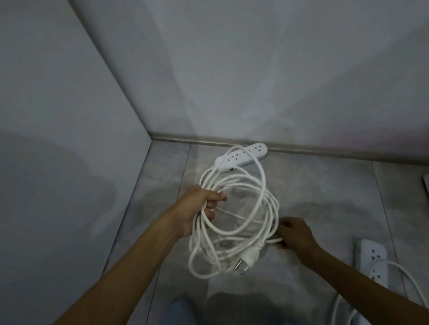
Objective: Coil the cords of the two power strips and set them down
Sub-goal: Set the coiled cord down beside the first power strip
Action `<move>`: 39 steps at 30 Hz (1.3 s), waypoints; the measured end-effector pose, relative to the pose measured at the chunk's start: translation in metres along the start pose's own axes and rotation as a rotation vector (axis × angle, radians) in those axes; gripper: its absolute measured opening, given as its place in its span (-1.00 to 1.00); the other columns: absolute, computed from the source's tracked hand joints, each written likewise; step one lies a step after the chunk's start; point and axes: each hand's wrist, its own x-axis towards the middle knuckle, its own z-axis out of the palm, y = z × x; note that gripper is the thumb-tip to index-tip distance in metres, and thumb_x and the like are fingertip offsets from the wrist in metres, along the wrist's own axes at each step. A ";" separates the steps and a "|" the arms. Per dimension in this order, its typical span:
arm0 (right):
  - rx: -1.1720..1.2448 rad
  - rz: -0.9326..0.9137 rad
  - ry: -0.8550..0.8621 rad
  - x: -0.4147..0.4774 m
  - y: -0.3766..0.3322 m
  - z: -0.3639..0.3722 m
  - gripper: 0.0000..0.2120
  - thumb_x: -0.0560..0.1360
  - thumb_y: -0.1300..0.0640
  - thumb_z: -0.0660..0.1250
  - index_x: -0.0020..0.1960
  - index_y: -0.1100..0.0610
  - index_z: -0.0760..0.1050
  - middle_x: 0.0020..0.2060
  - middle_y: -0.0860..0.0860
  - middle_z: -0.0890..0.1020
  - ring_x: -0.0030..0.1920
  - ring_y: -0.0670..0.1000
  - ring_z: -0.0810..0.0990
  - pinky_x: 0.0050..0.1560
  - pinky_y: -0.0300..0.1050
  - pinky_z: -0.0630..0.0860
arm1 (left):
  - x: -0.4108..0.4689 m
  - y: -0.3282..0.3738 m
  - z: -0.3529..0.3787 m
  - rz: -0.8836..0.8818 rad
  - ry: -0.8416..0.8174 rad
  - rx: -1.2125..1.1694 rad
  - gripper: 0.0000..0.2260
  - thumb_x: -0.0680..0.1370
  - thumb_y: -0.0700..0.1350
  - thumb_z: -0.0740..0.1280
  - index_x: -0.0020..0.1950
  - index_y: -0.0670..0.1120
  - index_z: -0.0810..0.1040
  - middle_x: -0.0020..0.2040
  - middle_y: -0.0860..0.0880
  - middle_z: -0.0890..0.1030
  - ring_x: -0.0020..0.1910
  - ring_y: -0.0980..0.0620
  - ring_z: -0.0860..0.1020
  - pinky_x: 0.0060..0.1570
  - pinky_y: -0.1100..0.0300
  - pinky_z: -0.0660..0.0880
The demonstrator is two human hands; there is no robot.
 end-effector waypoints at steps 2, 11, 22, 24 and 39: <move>-0.070 -0.130 0.076 0.002 -0.001 0.003 -0.85 0.54 0.23 0.31 -0.04 0.08 0.65 -0.27 0.03 0.71 -0.31 0.02 0.69 -0.36 -0.13 0.60 | 0.012 -0.013 -0.002 -0.026 0.000 0.021 -0.97 0.55 -0.29 0.31 -0.04 -0.24 0.54 -0.47 0.02 0.28 -0.62 0.15 0.21 -0.65 0.33 0.17; -0.104 -0.102 0.019 0.021 -0.014 0.005 -0.83 0.57 0.07 0.29 -0.07 0.02 0.65 -0.11 0.02 0.73 -0.02 0.08 0.69 0.13 0.09 0.59 | 0.040 -0.039 0.004 -0.059 0.023 0.120 -0.87 0.53 -0.33 0.33 -0.21 -0.18 0.54 -0.47 -0.01 0.29 -0.59 0.13 0.21 -0.60 0.33 0.19; -0.443 -1.191 0.281 -0.142 -0.083 0.003 -0.04 0.33 -0.35 0.41 0.47 0.25 0.24 0.48 0.20 0.30 0.53 0.22 0.18 0.51 0.18 0.13 | 0.015 -0.003 0.025 -0.089 0.219 -0.186 -0.85 0.53 -0.31 0.27 -0.25 -0.22 0.44 -0.48 -0.09 0.37 -0.65 0.01 0.40 -0.63 0.31 0.35; -0.698 -1.225 0.262 -0.143 -0.081 0.015 0.07 0.30 -0.47 0.35 0.50 0.26 0.19 0.52 0.23 0.23 0.56 0.28 0.07 0.51 0.30 0.04 | 0.010 0.001 0.037 -0.107 0.205 -0.257 -0.93 0.54 -0.27 0.27 -0.10 -0.24 0.53 -0.34 -0.15 0.52 -0.53 -0.04 0.53 -0.55 0.23 0.48; -0.513 -1.074 0.379 -0.076 -0.088 0.026 -0.41 0.30 0.21 0.57 0.26 0.11 0.41 0.04 0.11 0.65 0.01 0.07 0.61 0.06 -0.07 0.58 | -0.018 0.026 0.059 -0.130 0.106 -0.602 -0.81 0.62 -0.16 0.30 0.12 -0.27 0.56 -0.16 -0.24 0.65 -0.30 -0.18 0.66 -0.34 -0.13 0.63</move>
